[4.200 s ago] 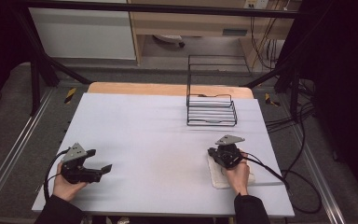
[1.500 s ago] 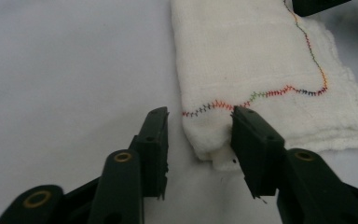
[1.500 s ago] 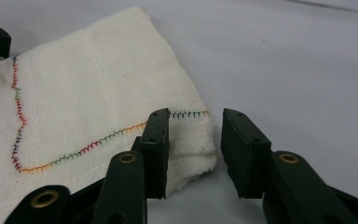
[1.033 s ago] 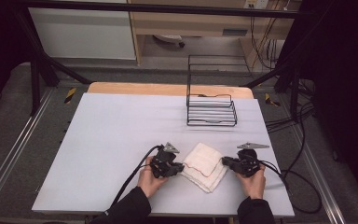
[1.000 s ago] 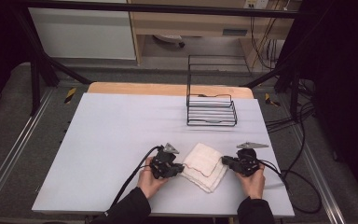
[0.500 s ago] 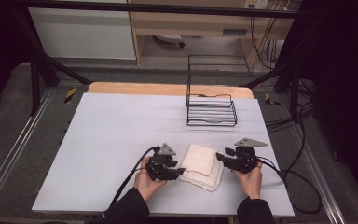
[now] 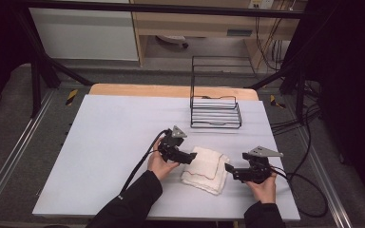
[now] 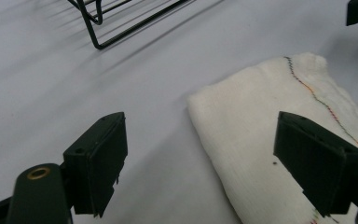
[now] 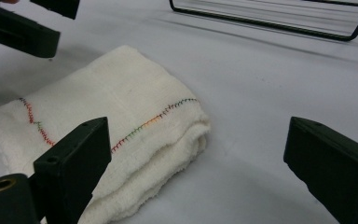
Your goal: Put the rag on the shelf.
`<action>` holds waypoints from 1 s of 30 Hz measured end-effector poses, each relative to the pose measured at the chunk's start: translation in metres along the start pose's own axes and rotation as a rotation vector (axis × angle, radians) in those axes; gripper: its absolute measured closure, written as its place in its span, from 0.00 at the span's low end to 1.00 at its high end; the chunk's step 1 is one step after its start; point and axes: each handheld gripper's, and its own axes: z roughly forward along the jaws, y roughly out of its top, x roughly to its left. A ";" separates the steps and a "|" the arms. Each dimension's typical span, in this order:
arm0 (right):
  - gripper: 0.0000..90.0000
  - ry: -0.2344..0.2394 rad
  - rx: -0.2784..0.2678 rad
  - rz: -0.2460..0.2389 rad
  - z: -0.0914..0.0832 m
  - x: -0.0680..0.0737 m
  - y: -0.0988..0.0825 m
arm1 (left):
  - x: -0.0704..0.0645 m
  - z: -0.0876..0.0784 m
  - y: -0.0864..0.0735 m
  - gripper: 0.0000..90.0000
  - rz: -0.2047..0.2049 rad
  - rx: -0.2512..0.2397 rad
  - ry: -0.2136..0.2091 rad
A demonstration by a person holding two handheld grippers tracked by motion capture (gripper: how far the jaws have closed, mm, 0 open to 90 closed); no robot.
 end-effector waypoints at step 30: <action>0.20 -0.017 0.038 0.033 0.009 -0.004 0.004 | 0.002 0.043 0.002 0.86 -0.067 0.044 -0.065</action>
